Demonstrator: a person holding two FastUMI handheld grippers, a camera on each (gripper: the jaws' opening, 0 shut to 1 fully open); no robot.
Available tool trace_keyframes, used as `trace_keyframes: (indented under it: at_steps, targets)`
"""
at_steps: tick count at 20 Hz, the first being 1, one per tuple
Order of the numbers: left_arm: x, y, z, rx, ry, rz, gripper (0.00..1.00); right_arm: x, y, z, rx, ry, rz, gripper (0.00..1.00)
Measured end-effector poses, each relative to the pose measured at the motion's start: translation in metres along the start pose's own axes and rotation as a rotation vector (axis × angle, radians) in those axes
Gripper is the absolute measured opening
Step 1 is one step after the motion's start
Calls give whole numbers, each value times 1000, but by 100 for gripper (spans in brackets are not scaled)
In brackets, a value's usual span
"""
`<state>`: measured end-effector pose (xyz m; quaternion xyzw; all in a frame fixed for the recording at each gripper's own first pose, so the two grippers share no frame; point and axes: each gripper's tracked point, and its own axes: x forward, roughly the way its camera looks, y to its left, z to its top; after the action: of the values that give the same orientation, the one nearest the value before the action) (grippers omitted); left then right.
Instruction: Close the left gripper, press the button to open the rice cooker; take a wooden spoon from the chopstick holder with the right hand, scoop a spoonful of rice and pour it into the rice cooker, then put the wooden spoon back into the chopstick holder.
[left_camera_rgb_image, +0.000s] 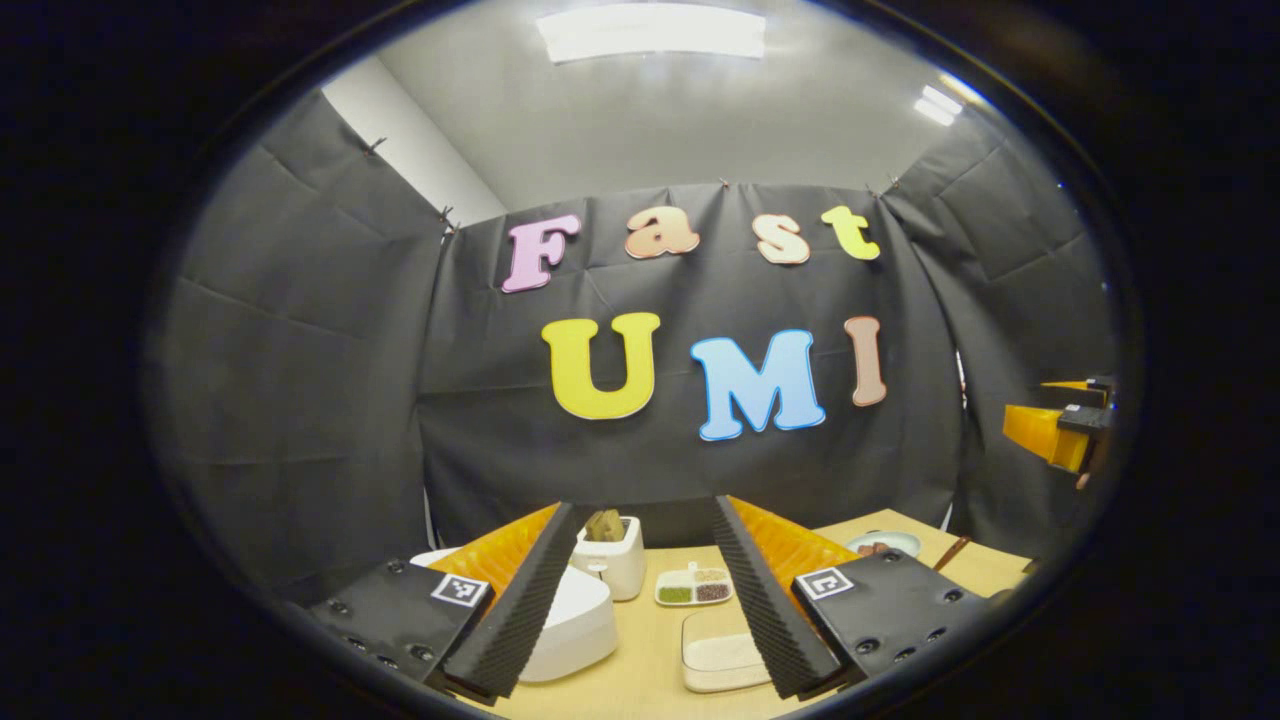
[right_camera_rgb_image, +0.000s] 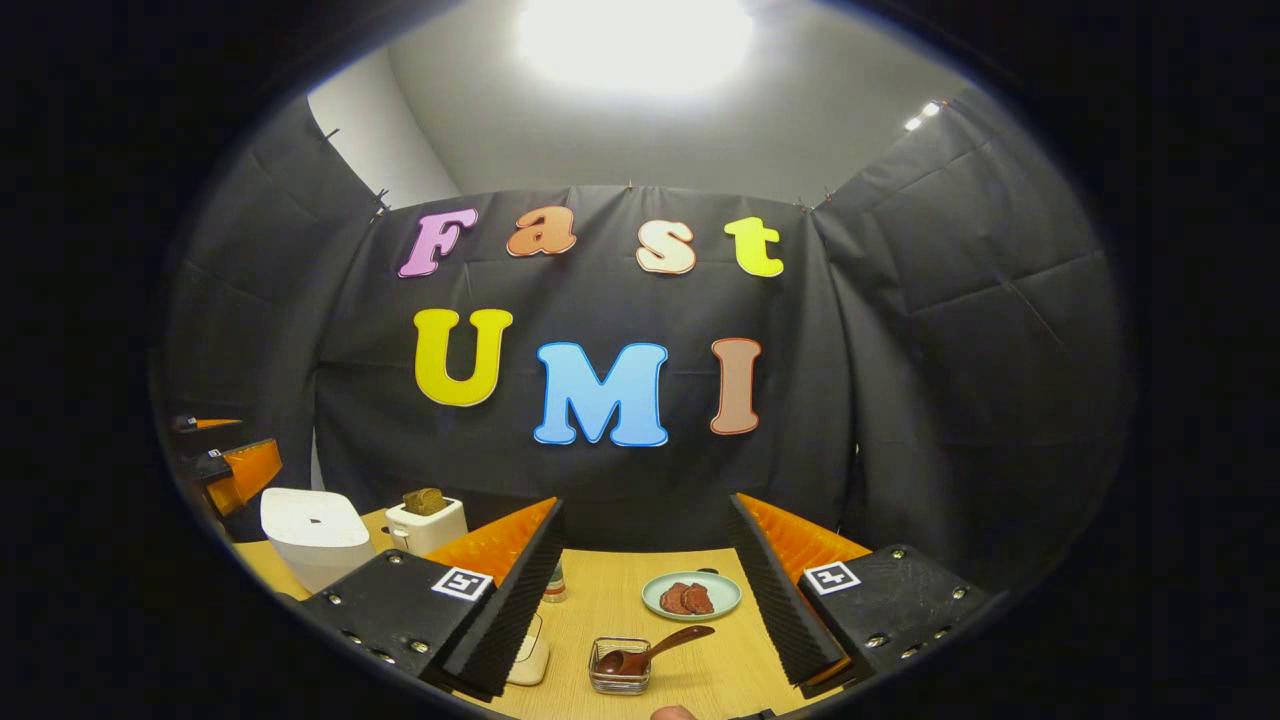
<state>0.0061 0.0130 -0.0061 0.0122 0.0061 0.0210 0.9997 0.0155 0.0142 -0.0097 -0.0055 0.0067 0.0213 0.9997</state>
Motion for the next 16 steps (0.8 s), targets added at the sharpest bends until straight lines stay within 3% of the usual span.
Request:
trace_keyframes:
  at_steps: [2, 5, 6, 9, 10, 11, 13, 14, 16]
  targets:
    - [0, 1, 2, 7, -5, 3, 95, 1, -1, -1, 1, 1, -1, 97]
    - [0, -2, 3, 6, -13, -8, 80, 2, -2, -3, 3, 2, -6, 97]
    - [1, -1, 5, 5, -14, -8, 72, 1, -2, -4, 5, 3, -7, 97]
    - [2, -2, 3, 10, -11, -14, 38, 2, -2, -6, 11, 5, -10, 97]
    - [4, -5, 3, 11, -5, -24, 34, 1, -1, -7, 10, 6, -11, 97]
    - [5, -7, 1, 8, -1, -42, 22, 1, -1, -7, 9, 7, -13, 97]
    - [7, 5, 0, 18, -8, -4, 18, 1, 0, -8, 10, 7, -14, 97]
    - [3, 8, 0, 13, -3, -8, 10, 1, 1, -8, 11, 7, -15, 97]
    - [3, 11, -5, -3, 7, -4, 9, 1, 2, -9, 11, 8, -16, 97]
